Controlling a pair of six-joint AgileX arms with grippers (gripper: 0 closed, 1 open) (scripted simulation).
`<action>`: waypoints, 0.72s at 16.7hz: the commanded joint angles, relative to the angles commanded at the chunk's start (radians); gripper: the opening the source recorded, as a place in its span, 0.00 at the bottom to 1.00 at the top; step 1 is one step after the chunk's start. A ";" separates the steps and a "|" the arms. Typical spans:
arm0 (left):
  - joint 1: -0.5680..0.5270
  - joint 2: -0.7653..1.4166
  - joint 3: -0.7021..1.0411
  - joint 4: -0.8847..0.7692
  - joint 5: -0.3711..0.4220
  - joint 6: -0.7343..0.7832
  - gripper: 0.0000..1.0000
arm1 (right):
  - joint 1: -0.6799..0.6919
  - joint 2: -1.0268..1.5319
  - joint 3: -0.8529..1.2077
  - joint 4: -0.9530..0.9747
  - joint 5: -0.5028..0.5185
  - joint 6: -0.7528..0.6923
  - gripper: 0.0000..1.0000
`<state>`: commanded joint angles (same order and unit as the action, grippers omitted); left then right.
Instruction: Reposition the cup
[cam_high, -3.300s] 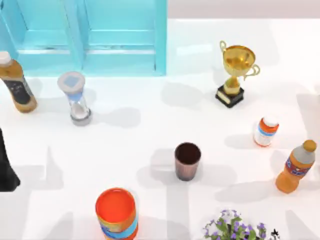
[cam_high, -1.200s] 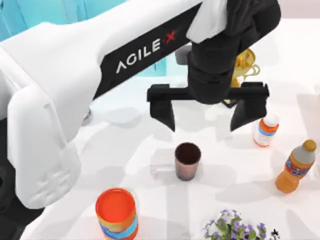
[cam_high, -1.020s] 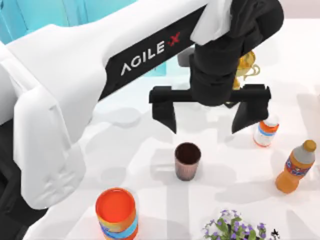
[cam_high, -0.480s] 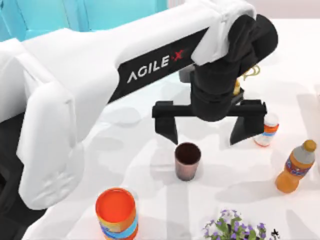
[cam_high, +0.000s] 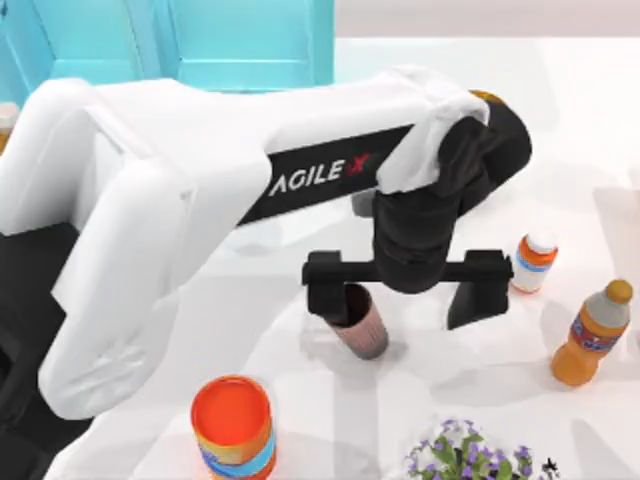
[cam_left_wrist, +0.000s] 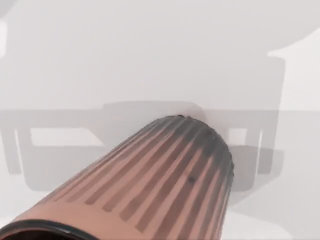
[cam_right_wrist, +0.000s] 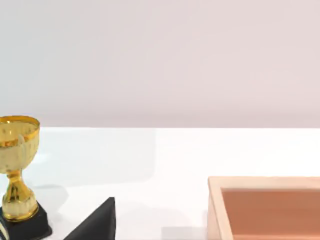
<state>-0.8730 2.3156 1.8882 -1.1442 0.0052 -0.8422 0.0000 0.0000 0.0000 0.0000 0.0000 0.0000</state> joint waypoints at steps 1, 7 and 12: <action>0.000 0.000 0.000 0.000 0.000 0.000 1.00 | 0.000 0.000 0.000 0.000 0.000 0.000 1.00; 0.000 0.000 0.000 0.000 0.000 0.000 0.62 | 0.000 0.000 0.000 0.000 0.000 0.000 1.00; 0.000 0.000 0.000 0.000 0.000 0.000 0.25 | 0.000 0.000 0.000 0.000 0.000 0.000 1.00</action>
<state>-0.8730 2.3156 1.8882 -1.1442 0.0052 -0.8422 0.0000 0.0000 0.0000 0.0000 0.0000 0.0000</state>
